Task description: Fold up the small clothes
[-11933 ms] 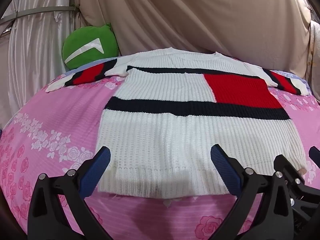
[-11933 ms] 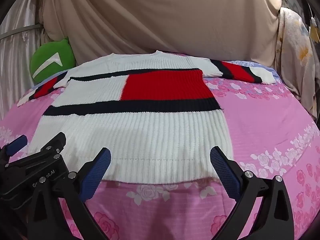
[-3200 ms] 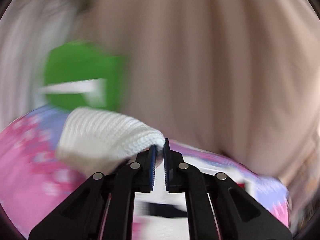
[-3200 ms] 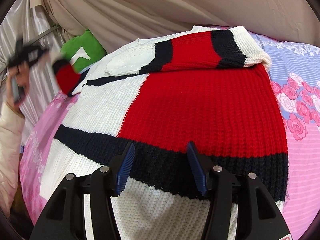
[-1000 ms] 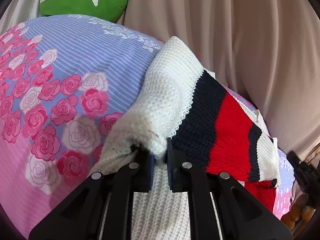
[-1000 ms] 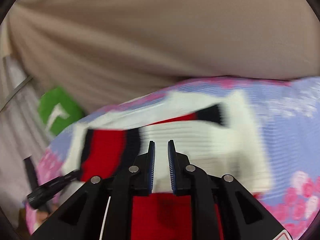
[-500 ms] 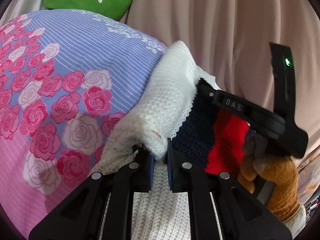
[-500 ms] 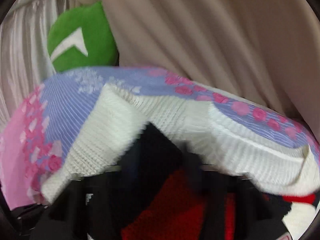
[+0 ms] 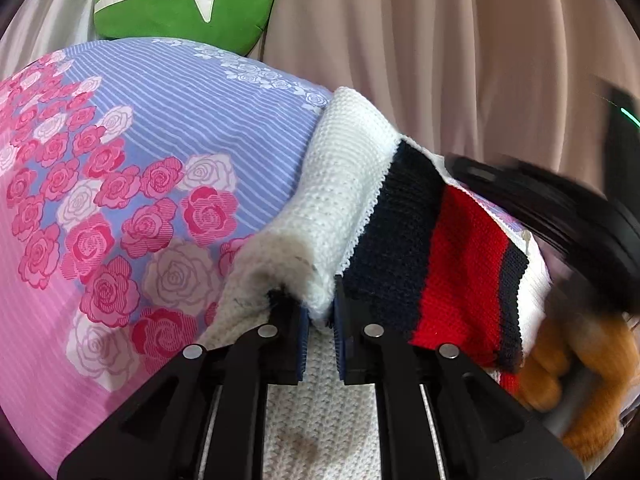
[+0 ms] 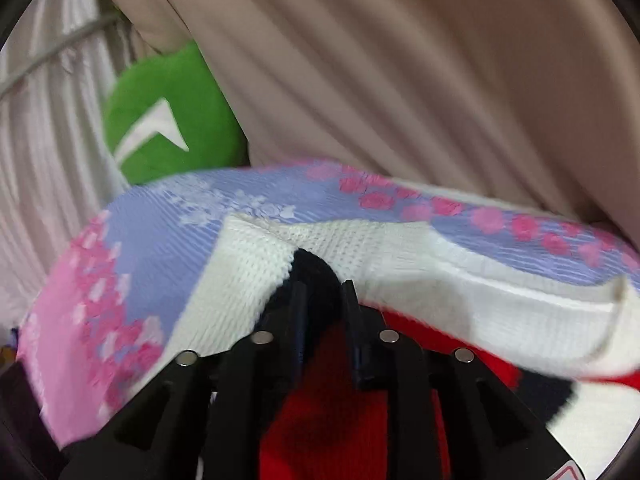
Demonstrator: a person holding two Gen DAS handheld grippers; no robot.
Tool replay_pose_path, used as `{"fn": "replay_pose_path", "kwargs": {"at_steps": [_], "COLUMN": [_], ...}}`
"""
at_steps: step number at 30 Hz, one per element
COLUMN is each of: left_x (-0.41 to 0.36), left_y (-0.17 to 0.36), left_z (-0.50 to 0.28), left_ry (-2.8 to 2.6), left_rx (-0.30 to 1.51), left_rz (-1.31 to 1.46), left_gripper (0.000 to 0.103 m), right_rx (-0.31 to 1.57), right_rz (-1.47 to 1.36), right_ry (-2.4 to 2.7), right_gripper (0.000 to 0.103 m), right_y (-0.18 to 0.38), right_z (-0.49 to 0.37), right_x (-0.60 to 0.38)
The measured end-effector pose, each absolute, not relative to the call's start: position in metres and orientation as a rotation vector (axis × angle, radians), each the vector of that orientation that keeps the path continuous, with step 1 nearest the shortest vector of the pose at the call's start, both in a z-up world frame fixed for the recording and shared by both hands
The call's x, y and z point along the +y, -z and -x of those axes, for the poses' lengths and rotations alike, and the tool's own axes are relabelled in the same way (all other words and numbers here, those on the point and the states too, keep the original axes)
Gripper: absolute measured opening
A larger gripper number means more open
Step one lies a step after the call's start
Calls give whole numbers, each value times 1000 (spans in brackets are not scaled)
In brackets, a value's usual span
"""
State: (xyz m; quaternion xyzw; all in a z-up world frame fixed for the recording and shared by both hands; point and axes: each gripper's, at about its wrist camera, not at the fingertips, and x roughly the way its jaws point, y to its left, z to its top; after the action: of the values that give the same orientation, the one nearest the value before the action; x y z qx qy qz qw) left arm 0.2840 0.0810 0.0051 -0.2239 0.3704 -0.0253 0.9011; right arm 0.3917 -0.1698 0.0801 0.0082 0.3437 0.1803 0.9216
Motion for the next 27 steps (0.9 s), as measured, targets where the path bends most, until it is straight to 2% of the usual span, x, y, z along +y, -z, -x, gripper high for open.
{"fn": "replay_pose_path", "kwargs": {"at_steps": [2,7,10,12,13,14,19,21,23,24,27], "left_x": [78,72,67,65,64,63,73,71,66,64,67], "left_y": [-7,-8,-9,-9,-10,-11,-11,-11,-11,-11,-11], "left_z": [-284,-288,-291,-291,-290,-289,-288,-290,-292,-293,-292], "left_ry": [50,38,32,33,36,40,34,32,31,26,38], "left_rx": [767,766,766,765,765,764,753,758,762,767,764], "left_rz": [459,438,424,418,415,417,452,434,402,386,394], "left_gripper": [11,11,11,11,11,11,10,10,11,11,13], "right_rx": [688,734,777,776,774,784,585,639,793,764,782], "right_rz": [-56,-207,-303,-342,-329,-330,-335,-332,-281,-325,-412], "right_ry": [-289,23,62,-2,-14,-52,-91,-41,25,3,-1], "right_gripper": [52,60,60,58,43,6,6,6,5,5,12], "right_y": [-80,-54,-33,-21,-22,-24,-69,-52,-10,-11,-5], "right_z": [-363,-314,-306,-310,-311,-315,-293,-307,-323,-323,-317], "right_x": [-219,-353,-393,-395,-392,-391,-394,-402,-408,-414,-419]}}
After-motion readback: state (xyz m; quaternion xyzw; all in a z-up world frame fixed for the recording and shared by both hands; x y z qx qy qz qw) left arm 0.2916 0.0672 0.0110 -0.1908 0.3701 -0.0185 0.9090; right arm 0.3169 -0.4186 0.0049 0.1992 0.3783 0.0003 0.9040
